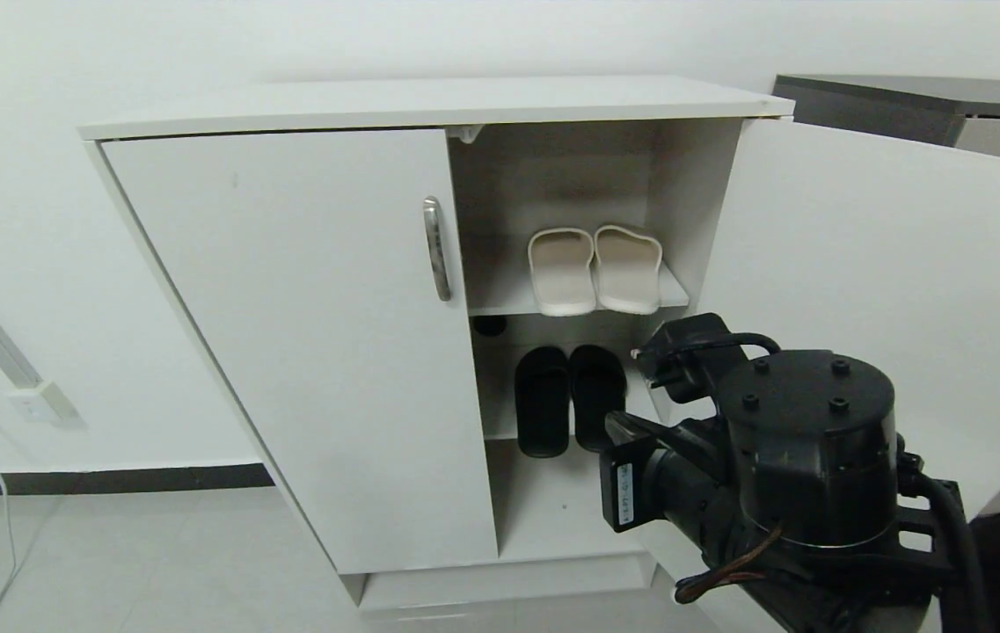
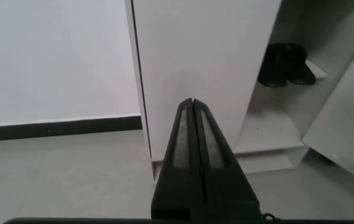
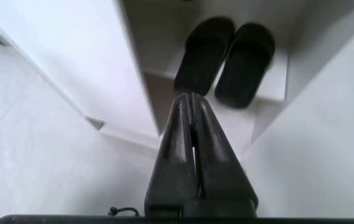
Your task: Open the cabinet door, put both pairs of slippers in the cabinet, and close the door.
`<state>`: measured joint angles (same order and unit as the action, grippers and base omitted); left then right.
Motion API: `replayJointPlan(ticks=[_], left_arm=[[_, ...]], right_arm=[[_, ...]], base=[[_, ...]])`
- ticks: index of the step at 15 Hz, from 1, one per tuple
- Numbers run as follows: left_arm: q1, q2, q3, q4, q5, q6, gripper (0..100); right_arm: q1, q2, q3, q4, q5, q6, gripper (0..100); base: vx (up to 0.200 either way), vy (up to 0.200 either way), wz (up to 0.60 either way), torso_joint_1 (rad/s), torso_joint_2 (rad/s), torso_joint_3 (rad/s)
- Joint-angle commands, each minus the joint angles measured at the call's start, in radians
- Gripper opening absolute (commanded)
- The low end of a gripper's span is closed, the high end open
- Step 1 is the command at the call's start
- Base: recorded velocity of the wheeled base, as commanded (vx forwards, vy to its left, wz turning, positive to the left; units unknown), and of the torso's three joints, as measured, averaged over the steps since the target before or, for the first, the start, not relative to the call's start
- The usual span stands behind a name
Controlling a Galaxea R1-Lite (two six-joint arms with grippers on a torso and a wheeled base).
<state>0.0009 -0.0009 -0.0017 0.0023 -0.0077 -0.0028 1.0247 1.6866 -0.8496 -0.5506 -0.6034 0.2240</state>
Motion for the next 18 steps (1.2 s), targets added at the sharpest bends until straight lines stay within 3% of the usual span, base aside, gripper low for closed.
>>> replayJointPlan(ticks=[1, 9, 18], left_arm=[[0.001, 0.001, 0.0, 0.001, 0.0, 0.0, 0], [0.001, 0.001, 0.0, 0.001, -0.002, 0.0, 0], [0.001, 0.001, 0.0, 0.001, 0.0, -0.002, 0]], right_arm=[[0.0, 0.008, 0.004, 0.0, 0.002, 0.0, 0], [-0.008, 0.053, 0.018, -0.046, 0.002, 0.005, 0], [-0.025, 0.07, 0.072, -0.081, 0.022, -0.006, 0]], base=[[-0.2, 0.0, 0.0, 0.002, 0.0, 0.007], [-0.2, 0.0, 0.0, 0.004, 0.0, 0.002], [0.0, 0.0, 0.0, 0.0, 0.0, 0.0]])
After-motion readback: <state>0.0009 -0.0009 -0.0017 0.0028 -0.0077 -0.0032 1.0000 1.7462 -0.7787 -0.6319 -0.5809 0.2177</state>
